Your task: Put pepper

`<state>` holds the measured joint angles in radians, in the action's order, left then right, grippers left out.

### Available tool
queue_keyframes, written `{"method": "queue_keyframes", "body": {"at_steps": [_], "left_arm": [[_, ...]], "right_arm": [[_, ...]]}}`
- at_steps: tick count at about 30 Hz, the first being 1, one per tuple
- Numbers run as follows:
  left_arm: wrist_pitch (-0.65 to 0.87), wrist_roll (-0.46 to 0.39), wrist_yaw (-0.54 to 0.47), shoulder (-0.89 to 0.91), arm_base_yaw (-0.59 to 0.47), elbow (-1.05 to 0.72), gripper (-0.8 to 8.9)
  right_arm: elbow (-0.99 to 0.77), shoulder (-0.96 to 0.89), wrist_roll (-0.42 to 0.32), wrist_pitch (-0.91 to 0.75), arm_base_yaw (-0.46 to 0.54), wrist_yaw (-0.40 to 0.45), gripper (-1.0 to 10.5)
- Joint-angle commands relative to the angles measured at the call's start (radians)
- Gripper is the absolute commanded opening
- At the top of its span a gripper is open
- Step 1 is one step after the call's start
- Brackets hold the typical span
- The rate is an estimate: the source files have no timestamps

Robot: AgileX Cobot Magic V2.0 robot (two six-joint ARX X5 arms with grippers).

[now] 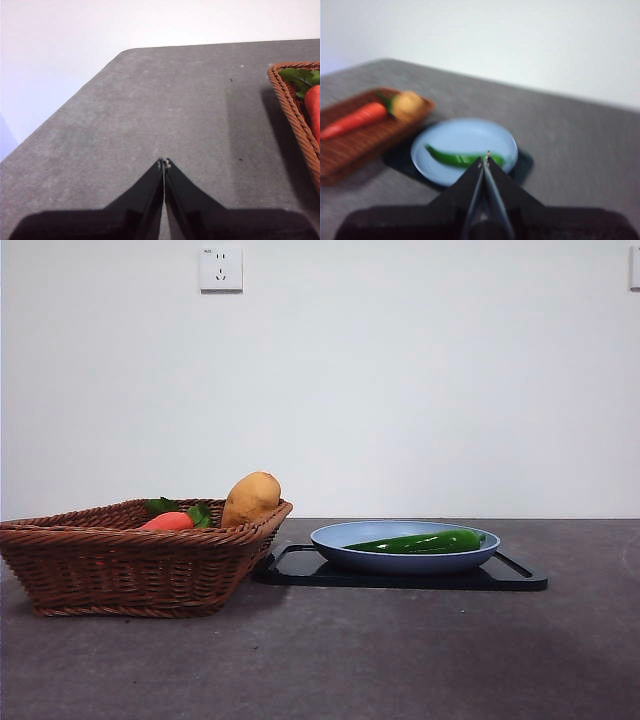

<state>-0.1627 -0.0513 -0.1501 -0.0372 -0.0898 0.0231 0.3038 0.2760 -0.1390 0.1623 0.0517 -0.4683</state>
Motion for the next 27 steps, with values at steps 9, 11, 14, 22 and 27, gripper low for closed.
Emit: {"method": "queue_keyframes", "body": {"at_steps": [9, 11, 14, 22, 27], "left_arm": [[0.012, 0.006, -0.003, 0.003, -0.003, -0.003, 0.08], [0.012, 0.006, -0.002, 0.003, -0.003, -0.003, 0.08], [0.012, 0.006, -0.003, 0.003, -0.003, -0.003, 0.08], [0.012, 0.006, -0.003, 0.003, -0.003, -0.003, 0.08], [0.013, 0.006, -0.003, 0.003, -0.003, -0.003, 0.08]], "right_arm": [[-0.209, -0.184, 0.076, -0.027, -0.018, 0.198, 0.1], [-0.215, -0.198, 0.079, -0.027, -0.026, 0.256, 0.1], [-0.232, -0.211, 0.079, -0.027, -0.03, 0.307, 0.1], [-0.279, -0.242, 0.079, -0.026, -0.041, 0.314, 0.1], [-0.296, -0.265, 0.079, -0.002, -0.041, 0.314, 0.1]]}}
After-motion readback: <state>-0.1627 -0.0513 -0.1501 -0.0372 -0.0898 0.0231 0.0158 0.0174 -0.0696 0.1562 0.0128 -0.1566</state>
